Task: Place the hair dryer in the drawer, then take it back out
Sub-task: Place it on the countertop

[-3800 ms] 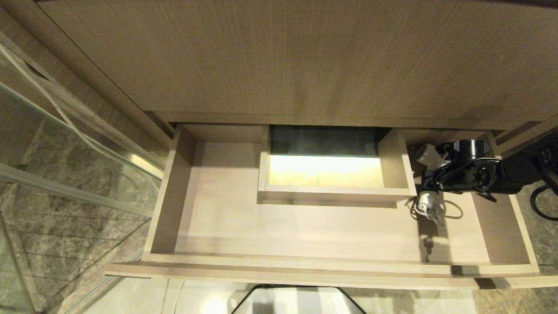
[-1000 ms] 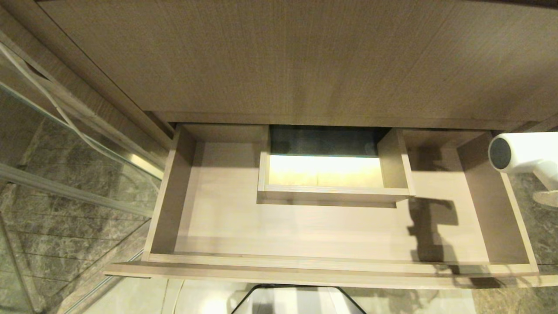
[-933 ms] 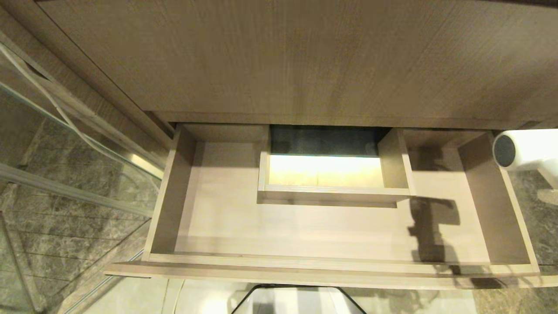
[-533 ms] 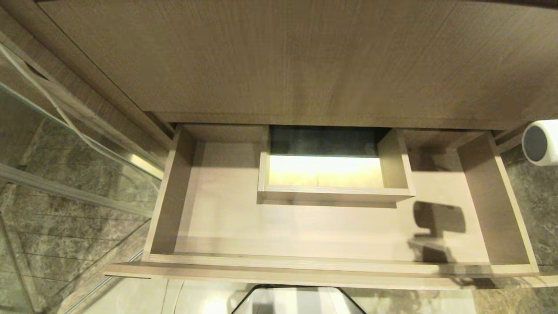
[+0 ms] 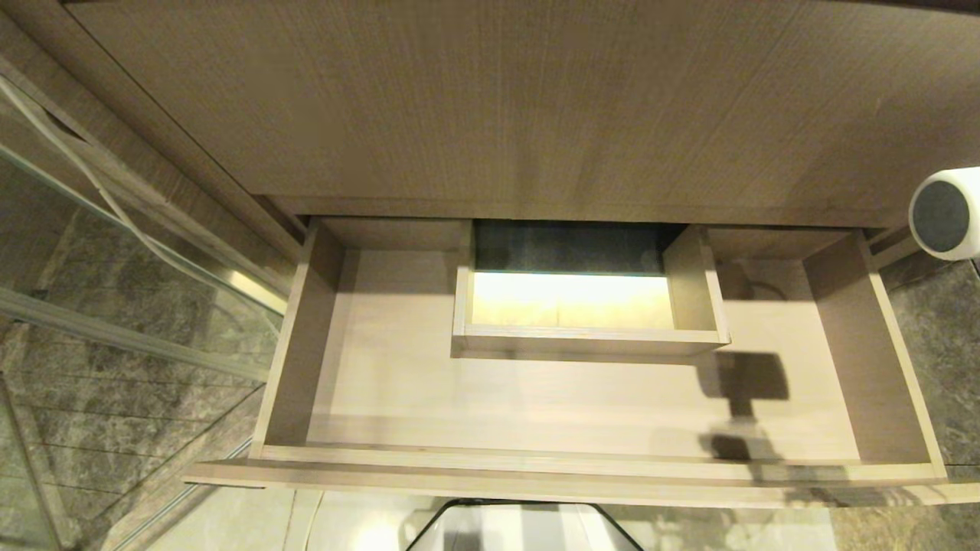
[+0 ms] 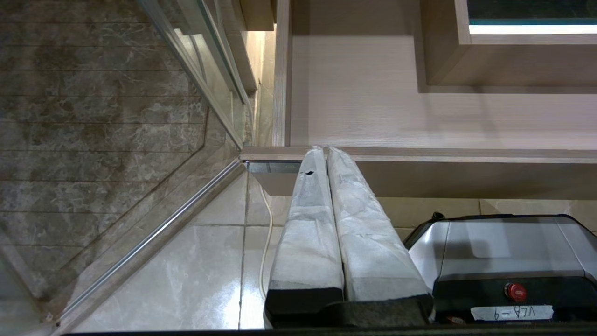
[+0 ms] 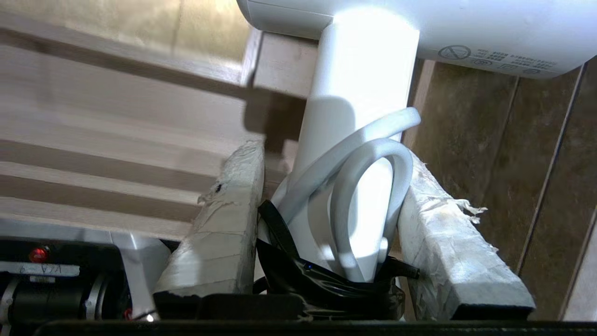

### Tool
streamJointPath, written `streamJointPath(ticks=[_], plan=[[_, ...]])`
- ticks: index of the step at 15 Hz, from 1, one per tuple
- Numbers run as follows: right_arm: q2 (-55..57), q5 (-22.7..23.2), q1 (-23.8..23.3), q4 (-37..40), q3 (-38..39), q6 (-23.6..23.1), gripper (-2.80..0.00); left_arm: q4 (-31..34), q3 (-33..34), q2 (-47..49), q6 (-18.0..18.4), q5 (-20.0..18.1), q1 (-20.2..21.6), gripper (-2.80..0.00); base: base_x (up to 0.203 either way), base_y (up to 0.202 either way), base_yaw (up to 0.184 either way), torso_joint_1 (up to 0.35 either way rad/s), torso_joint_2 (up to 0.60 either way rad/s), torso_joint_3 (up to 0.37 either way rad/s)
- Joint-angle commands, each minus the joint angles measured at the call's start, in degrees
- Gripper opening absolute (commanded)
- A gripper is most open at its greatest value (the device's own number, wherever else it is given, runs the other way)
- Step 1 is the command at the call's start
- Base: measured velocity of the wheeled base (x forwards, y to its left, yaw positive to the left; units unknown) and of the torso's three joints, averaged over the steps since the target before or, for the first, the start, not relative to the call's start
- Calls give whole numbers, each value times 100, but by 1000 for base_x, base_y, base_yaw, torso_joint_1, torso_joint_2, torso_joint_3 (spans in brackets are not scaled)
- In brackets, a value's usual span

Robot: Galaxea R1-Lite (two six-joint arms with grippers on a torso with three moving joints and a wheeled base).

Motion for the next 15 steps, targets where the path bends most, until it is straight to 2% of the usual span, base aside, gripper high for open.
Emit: streamJointPath(ticks=[1, 4, 7, 15], plan=[[-260, 13, 148, -160, 106, -22, -280, 2, 9, 0, 0, 0, 1, -280, 0, 0, 0, 0, 0, 0], [-295, 11, 182, -247, 150, -24, -280, 2, 9, 0, 0, 0, 1, -280, 0, 0, 0, 0, 0, 0], [-834, -2, 380, -887, 883, -32, -280, 2, 9, 0, 0, 0, 1, -280, 0, 0, 0, 0, 0, 0], [-835, -3, 381, -890, 884, -32, -280, 2, 9, 0, 0, 0, 1, -280, 0, 0, 0, 0, 0, 0]])
